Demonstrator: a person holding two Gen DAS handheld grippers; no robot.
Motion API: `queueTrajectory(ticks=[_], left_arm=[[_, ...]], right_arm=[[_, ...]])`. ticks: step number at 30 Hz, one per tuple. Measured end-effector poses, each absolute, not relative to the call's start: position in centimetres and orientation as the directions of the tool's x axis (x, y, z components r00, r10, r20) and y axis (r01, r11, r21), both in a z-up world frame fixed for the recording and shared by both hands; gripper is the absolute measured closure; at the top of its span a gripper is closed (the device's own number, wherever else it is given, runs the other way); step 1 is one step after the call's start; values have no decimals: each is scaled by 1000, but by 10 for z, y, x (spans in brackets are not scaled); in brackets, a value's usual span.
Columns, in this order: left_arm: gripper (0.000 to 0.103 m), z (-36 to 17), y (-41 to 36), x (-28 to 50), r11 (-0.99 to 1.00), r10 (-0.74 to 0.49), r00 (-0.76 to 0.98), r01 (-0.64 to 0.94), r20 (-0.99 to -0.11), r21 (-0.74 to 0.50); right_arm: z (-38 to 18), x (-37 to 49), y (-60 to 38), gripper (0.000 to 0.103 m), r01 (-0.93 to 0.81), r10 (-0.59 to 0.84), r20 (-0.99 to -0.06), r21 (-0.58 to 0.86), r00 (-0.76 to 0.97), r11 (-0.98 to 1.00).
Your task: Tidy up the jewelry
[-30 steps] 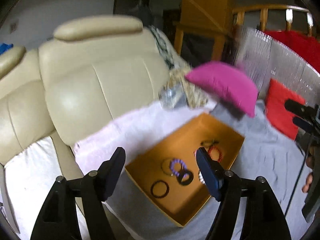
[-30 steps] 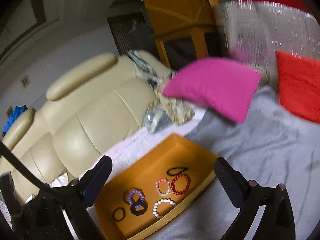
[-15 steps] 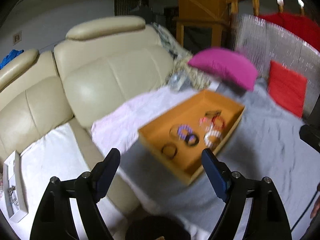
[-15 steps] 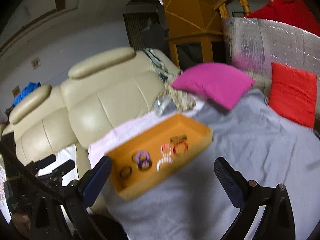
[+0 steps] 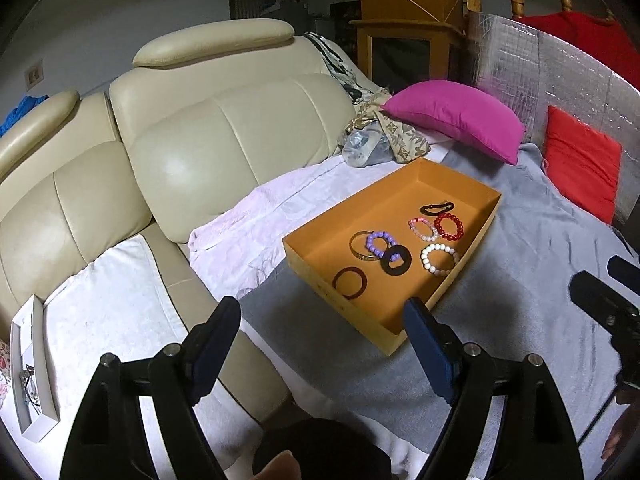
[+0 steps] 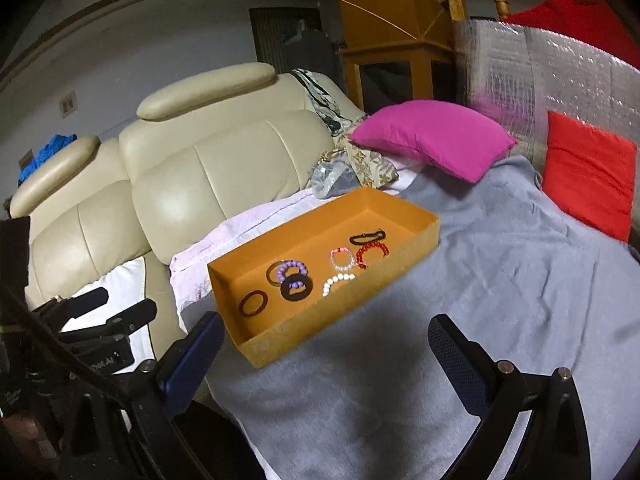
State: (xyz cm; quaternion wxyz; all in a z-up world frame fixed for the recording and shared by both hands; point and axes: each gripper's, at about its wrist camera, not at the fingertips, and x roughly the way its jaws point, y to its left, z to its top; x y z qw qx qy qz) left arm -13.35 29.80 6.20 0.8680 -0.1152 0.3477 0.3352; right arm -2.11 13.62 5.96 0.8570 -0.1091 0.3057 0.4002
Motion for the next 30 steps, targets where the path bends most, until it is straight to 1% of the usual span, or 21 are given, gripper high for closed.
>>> queueTrajectory(ticks=[6, 12, 30], left_arm=[[20, 62, 302, -133, 744, 501, 531, -667, -683, 28], [19, 62, 305, -134, 736, 517, 526, -676, -675, 37], [20, 56, 308, -128, 735, 505, 511, -677, -695, 37]], right_arm=[[56, -24, 151, 0, -737, 579, -626, 9, 523, 676], [56, -18, 155, 0, -711, 553, -637, 11, 537, 703], [57, -16, 158, 0, -703, 541, -639, 2, 546, 712]])
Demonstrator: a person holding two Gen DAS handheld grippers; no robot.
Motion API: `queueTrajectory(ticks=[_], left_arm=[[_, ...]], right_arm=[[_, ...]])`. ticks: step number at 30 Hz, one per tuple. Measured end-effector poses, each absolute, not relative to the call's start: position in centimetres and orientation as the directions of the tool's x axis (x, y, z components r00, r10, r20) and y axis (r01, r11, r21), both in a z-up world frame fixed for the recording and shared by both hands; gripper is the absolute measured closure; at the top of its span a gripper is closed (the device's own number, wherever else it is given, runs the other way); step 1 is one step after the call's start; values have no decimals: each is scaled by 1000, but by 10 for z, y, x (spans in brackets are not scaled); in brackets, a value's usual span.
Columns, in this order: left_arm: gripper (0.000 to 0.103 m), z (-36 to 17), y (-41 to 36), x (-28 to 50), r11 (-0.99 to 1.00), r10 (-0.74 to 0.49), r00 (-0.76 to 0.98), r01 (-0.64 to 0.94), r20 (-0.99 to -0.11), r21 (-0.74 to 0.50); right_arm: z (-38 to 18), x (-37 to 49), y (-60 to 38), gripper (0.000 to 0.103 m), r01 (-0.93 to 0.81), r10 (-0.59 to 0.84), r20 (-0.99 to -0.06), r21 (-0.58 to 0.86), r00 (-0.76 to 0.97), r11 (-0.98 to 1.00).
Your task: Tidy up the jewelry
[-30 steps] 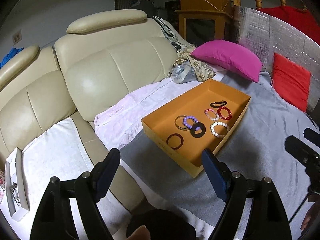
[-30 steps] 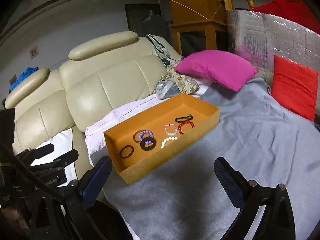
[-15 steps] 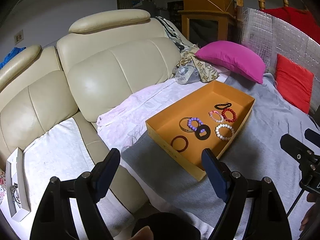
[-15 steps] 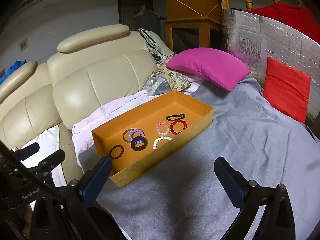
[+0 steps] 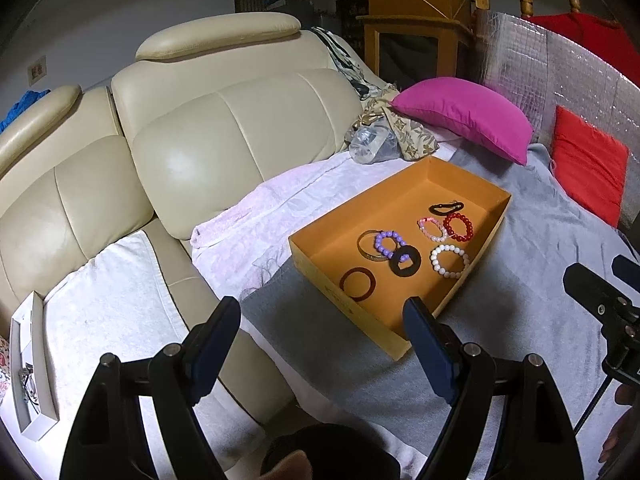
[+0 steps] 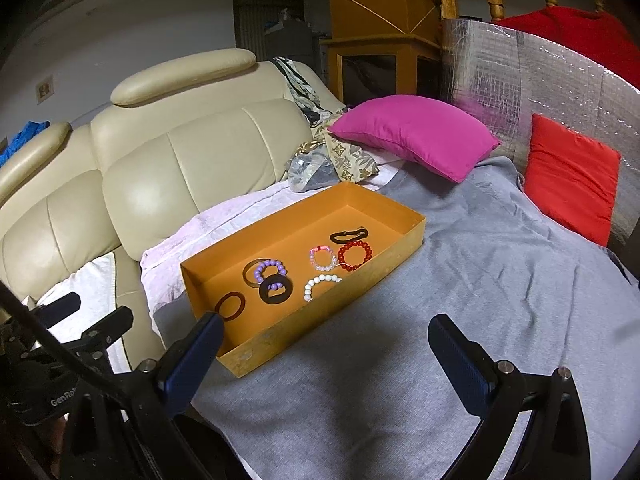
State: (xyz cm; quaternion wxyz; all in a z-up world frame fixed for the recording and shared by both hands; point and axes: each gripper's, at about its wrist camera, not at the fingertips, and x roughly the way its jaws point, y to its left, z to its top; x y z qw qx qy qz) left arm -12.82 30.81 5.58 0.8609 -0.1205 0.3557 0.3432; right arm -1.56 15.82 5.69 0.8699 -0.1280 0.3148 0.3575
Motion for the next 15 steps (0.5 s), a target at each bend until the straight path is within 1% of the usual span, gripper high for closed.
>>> queueTrajectory(ticks=[6, 15], left_arm=[[19, 54, 308, -125, 739, 500, 509, -672, -701, 39], [19, 58, 306, -123, 753, 511, 531, -656, -675, 54]], right_arm=[[57, -15, 159, 0, -705, 543, -639, 1, 545, 709], [56, -14, 166, 0, -707, 541, -646, 3, 538, 707]])
